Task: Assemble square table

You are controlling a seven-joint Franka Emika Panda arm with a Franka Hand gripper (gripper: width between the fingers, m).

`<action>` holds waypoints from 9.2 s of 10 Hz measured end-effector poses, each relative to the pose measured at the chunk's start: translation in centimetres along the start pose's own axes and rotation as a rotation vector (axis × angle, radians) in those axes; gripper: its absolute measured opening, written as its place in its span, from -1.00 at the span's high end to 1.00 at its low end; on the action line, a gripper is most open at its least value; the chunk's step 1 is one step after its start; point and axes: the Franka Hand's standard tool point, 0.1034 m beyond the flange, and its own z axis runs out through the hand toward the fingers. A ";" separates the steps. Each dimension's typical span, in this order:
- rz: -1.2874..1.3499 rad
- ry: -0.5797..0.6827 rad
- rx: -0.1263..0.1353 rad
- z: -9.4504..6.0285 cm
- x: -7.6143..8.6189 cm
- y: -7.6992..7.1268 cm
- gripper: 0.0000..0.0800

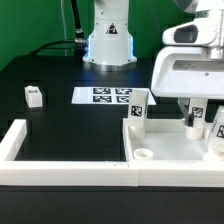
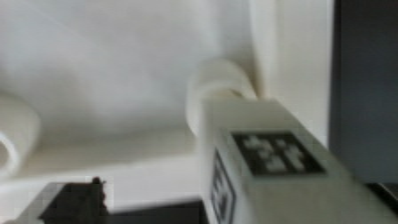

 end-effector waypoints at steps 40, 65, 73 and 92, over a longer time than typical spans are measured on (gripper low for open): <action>0.268 0.118 -0.056 0.0 0.1 -1.8 0.27; 0.412 0.123 0.109 0.1 0.0 -0.4 -0.62; 0.250 0.128 0.093 -0.2 0.3 -0.6 -0.55; 1.136 0.003 0.198 0.4 0.0 -2.0 -0.56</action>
Offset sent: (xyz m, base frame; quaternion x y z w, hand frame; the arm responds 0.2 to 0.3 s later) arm 0.0000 0.0000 0.0000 0.0000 0.0000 0.0650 0.9979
